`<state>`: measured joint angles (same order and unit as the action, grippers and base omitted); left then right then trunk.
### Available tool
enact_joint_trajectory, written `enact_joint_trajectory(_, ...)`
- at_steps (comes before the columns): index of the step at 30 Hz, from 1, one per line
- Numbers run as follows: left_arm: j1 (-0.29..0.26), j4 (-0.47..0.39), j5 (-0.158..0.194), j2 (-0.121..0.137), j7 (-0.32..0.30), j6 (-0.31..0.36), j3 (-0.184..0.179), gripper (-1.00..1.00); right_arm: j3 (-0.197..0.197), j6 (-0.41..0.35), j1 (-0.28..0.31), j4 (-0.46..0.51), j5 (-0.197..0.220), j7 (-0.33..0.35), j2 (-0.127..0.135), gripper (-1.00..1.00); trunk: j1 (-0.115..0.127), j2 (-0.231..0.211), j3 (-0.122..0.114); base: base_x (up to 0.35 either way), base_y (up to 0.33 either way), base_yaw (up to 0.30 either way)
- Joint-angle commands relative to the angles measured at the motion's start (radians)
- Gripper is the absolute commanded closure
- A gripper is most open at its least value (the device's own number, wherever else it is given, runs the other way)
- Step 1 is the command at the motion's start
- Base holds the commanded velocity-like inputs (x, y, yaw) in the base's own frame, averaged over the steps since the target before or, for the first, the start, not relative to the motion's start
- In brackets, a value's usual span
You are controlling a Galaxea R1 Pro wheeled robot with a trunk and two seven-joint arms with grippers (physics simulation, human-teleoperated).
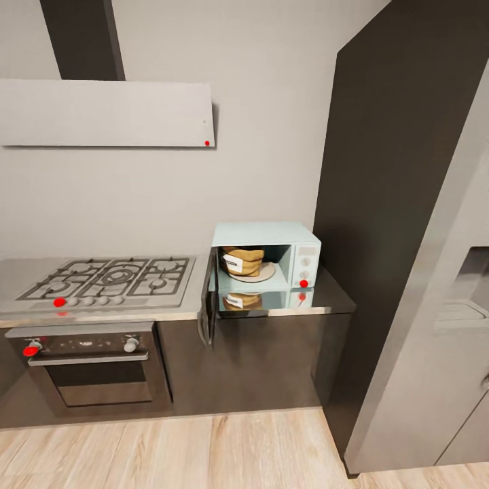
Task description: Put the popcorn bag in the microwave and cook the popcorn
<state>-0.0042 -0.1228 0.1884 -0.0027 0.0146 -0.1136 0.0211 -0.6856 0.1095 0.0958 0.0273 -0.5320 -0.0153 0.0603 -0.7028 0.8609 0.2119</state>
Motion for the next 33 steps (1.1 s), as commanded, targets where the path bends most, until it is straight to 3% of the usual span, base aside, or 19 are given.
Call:
enact_joint_trajectory(1, 0.000, 0.000, 0.003, 0.000, 0.001, -0.001, 0.000, -1.00, -0.008, 0.004, 0.001, -0.001, -0.010, -0.002, 0.000, -1.00, 0.000, 0.001, 0.001, 0.025, 0.000, 0.000)
enact_joint_trajectory(22, 0.000, 0.002, 0.003, 0.001, -0.001, 0.000, 0.000, -1.00, -0.008, 0.004, 0.001, -0.001, -0.011, -0.002, 0.000, -1.00, 0.000, 0.001, 0.001, 0.289, 0.000, 0.000)
enact_joint_trajectory(28, 0.000, -0.016, 0.000, 0.004, 0.001, -0.007, -0.003, -1.00, -0.008, 0.006, 0.001, -0.001, -0.011, -0.002, 0.000, -1.00, 0.000, 0.001, 0.001, 0.049, 0.000, 0.000)
enact_joint_trajectory(31, 0.000, -0.209, -0.005, 0.032, 0.005, 0.033, -0.005, -1.00, -0.008, 0.009, 0.001, -0.001, -0.012, -0.002, 0.000, -1.00, 0.000, 0.001, 0.001, 0.003, 0.000, 0.000)
enact_joint_trajectory(32, 0.000, -0.231, -0.006, 0.036, 0.005, 0.044, -0.005, -1.00, -0.008, 0.009, 0.001, -0.001, -0.012, -0.002, 0.000, -1.00, 0.000, 0.001, 0.001, 0.001, 0.000, 0.000)
enact_joint_trajectory(33, 0.000, -0.313, -0.007, 0.047, 0.006, 0.094, -0.004, -1.00, -0.008, 0.010, 0.001, -0.001, -0.013, -0.002, 0.001, -1.00, 0.000, 0.001, 0.001, 0.000, 0.000, 0.000)
